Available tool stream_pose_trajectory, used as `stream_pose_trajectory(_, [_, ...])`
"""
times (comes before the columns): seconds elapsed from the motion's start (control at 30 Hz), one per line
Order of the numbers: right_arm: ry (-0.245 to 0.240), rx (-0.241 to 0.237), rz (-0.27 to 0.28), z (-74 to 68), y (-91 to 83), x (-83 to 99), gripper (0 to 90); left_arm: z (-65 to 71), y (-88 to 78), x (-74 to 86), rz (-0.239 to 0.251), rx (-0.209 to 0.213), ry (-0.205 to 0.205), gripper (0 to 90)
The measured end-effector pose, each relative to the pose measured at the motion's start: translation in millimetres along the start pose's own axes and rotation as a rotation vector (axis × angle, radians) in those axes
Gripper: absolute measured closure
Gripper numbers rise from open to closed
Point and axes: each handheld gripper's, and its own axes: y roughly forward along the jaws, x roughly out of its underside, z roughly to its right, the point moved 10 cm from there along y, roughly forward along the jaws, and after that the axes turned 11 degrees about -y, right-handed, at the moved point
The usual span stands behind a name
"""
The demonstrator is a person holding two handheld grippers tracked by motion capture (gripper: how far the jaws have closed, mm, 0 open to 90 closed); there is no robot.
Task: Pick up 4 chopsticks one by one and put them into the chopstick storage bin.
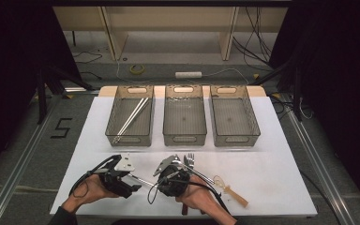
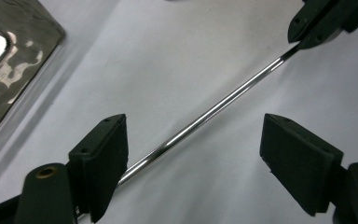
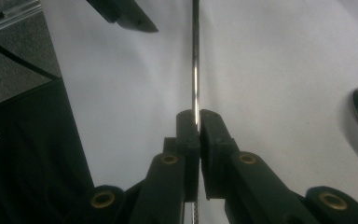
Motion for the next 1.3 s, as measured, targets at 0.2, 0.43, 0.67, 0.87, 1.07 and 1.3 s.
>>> stream_pose_trajectory(0.2, [-0.010, -0.010, -0.009, 1.4, -4.3, -1.2, 87.6, 1.7, 9.5, -0.4, -0.027, 0.012, 0.049, 25.3])
stream_pose_trajectory(0.43, [-0.024, -0.019, -0.019, 1.1, -6.1, -2.2, 87.6, 5.2, 21.6, -4.3, -0.045, 0.033, 0.096, 30.7])
stream_pose_trajectory(0.67, [-0.031, -0.025, -0.021, 1.0, -7.7, -2.5, 87.6, 6.0, 24.6, -7.0, -0.057, 0.049, 0.135, 39.4])
stream_pose_trajectory(0.87, [-0.039, -0.029, -0.023, 1.2, -8.5, -2.7, 87.6, 8.7, 26.0, -9.0, -0.062, 0.063, 0.167, 46.9])
stream_pose_trajectory(1.07, [-0.047, -0.031, -0.027, 1.7, -9.4, -2.2, 87.6, 13.4, 26.7, -9.3, -0.075, 0.072, 0.210, 53.2])
stream_pose_trajectory(1.3, [-0.054, -0.036, -0.031, 1.8, -11.4, -2.8, 87.6, 15.6, 28.0, -8.3, -0.098, 0.077, 0.256, 59.6])
